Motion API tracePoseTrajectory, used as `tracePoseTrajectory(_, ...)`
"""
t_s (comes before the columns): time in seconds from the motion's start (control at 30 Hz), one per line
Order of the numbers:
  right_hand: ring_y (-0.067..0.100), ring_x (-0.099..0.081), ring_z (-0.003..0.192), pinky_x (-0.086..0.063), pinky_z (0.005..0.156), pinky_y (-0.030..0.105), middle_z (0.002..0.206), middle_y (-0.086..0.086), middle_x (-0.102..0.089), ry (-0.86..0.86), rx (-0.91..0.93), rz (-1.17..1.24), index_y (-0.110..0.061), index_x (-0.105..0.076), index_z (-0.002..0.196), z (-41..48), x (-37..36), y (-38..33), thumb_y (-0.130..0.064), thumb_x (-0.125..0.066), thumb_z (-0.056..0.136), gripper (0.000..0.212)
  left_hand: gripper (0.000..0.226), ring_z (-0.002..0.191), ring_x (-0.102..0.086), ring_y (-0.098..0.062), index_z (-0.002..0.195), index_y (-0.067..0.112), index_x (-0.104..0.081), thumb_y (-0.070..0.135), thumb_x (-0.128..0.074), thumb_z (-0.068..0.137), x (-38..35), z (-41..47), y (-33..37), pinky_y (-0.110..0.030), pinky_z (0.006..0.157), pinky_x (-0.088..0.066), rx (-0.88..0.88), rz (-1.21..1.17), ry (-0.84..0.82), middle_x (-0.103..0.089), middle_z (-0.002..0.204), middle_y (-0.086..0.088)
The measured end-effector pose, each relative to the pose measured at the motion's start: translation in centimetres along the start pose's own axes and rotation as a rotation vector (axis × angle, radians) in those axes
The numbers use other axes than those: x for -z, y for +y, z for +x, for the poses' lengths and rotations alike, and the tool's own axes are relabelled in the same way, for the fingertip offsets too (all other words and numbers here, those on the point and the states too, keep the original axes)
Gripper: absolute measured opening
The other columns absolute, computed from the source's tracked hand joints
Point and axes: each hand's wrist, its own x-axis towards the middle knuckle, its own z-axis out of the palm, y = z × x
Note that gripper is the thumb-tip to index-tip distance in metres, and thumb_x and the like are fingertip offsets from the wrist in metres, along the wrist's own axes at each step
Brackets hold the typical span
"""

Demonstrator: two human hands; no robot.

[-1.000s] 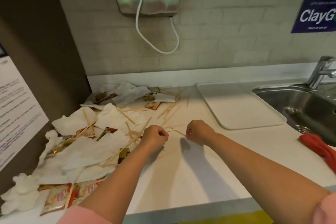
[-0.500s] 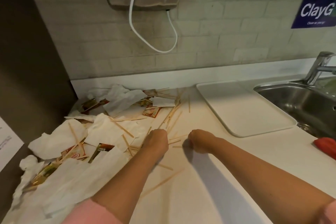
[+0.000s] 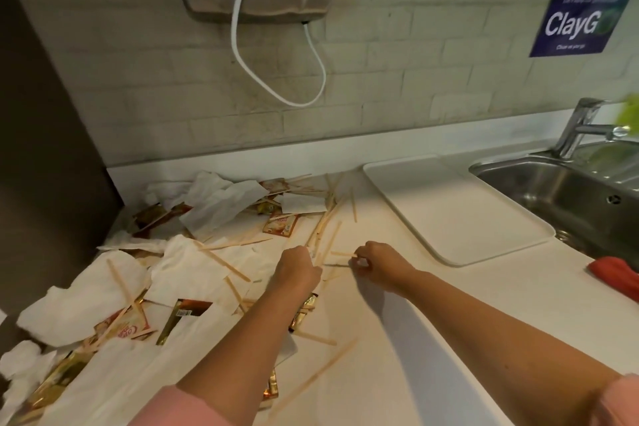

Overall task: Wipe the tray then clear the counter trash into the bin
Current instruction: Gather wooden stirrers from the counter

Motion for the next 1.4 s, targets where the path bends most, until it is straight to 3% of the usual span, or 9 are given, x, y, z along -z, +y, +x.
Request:
tracePoseTrajectory(0.1, 0.019, -0.043, 0.078, -0.031, 0.067, 0.023, 0.084, 0.002, -0.047, 0.067, 0.003, -0.057, -0.002, -0.066, 0.093, 0.2, -0.3, 0.0, -0.023, -0.048, 0.095, 0.028, 0.022, 0.097, -0.063, -0.025, 0.111, 0.004, -0.059, 0.007, -0.055, 0.089, -0.1, 0.4, 0.2, -0.028, 0.074, -0.050, 0.021, 0.089, 0.049, -0.063, 0.109, -0.011)
tracePoseTrajectory(0.3, 0.030, -0.046, 0.110, -0.036, 0.082, 0.034, 0.118, 0.015, -0.051, -0.086, -0.040, -0.166, 0.000, -0.057, 0.114, -0.2, 0.0, 0.0, -0.020, -0.034, 0.101, 0.033, 0.026, 0.094, -0.059, -0.022, 0.115, 0.007, -0.056, 0.010, -0.052, 0.090, -0.2, 0.9, 0.1, -0.027, 0.069, -0.043, -0.027, 0.203, 0.002, -0.062, 0.111, -0.009)
tracePoseTrajectory(0.43, 0.030, -0.047, 0.112, -0.036, 0.089, 0.035, 0.123, 0.015, -0.049, -0.112, -0.091, -0.197, -0.001, -0.051, 0.119, -0.8, 0.6, -0.3, -0.020, -0.027, 0.102, 0.034, 0.029, 0.104, -0.058, -0.025, 0.118, 0.005, -0.055, 0.012, -0.043, 0.092, -0.1, 0.7, 0.1, -0.027, 0.071, -0.041, -0.080, 0.257, -0.107, -0.059, 0.117, -0.010)
tracePoseTrajectory(0.63, 0.024, -0.044, 0.081, -0.034, 0.062, 0.027, 0.099, 0.014, -0.053, -0.041, -0.169, 0.179, -0.009, -0.038, 0.098, -0.5, 2.1, 0.2, -0.001, -0.031, 0.096, 0.011, 0.026, 0.101, -0.057, -0.030, 0.120, 0.003, -0.043, 0.017, -0.037, 0.098, 1.3, 1.6, 0.6, -0.033, 0.072, -0.040, -0.108, 0.076, -0.012, -0.058, 0.117, -0.015)
tracePoseTrajectory(0.77, 0.014, -0.042, 0.065, -0.032, 0.055, 0.023, 0.081, 0.002, -0.048, 0.010, -0.231, 0.364, -0.009, -0.041, 0.094, 0.3, 2.9, 0.8, -0.022, -0.034, 0.102, 0.017, 0.022, 0.088, -0.048, -0.024, 0.119, 0.006, -0.040, 0.014, -0.033, 0.099, 1.8, 2.5, 1.5, -0.033, 0.073, -0.039, -0.174, -0.122, 0.032, -0.056, 0.116, -0.015)
tracePoseTrajectory(0.93, 0.013, -0.042, 0.063, -0.034, 0.047, 0.021, 0.101, 0.009, -0.051, -0.023, -0.336, 0.447, -0.003, -0.052, 0.111, 2.4, 3.3, 1.8, -0.005, -0.028, 0.096, 0.028, 0.042, 0.122, -0.046, -0.029, 0.139, 0.009, -0.033, 0.004, -0.034, 0.098, 1.7, 4.2, 2.2, -0.033, 0.088, -0.040, -0.127, -0.079, -0.015, -0.045, 0.136, -0.015)
tracePoseTrajectory(1.1, 0.011, -0.040, 0.058, -0.032, 0.047, 0.019, 0.087, 0.007, -0.049, -0.011, -0.360, 0.373, -0.005, -0.050, 0.097, 5.5, 3.5, 2.5, -0.008, -0.035, 0.095, 0.016, 0.031, 0.112, -0.054, -0.033, 0.127, 0.001, -0.040, 0.002, -0.036, 0.096, 1.2, 6.5, 3.3, -0.038, 0.085, -0.046, -0.039, -0.005, 0.047, -0.053, 0.125, -0.019)
tracePoseTrajectory(1.23, 0.023, -0.053, 0.083, -0.039, 0.067, 0.027, 0.107, 0.016, -0.059, 0.004, -0.361, 0.353, 0.002, -0.056, 0.112, 8.2, 3.1, 3.4, -0.013, -0.044, 0.094, 0.026, 0.029, 0.111, -0.055, -0.032, 0.123, 0.003, -0.047, 0.015, -0.039, 0.098, 0.2, 8.5, 4.5, -0.036, 0.083, -0.045, 0.007, 0.037, 0.114, -0.054, 0.124, -0.017)
tracePoseTrajectory(1.4, 0.032, -0.057, 0.104, -0.038, 0.075, 0.028, 0.118, 0.020, -0.059, 0.011, -0.330, 0.336, 0.001, -0.055, 0.115, 11.0, 2.3, 3.8, -0.028, -0.045, 0.097, 0.035, 0.040, 0.109, -0.054, -0.029, 0.122, 0.012, -0.056, 0.035, -0.058, 0.089, -1.5, 10.3, 5.6, -0.032, 0.080, -0.043, 0.035, 0.073, 0.115, -0.043, 0.130, -0.008)
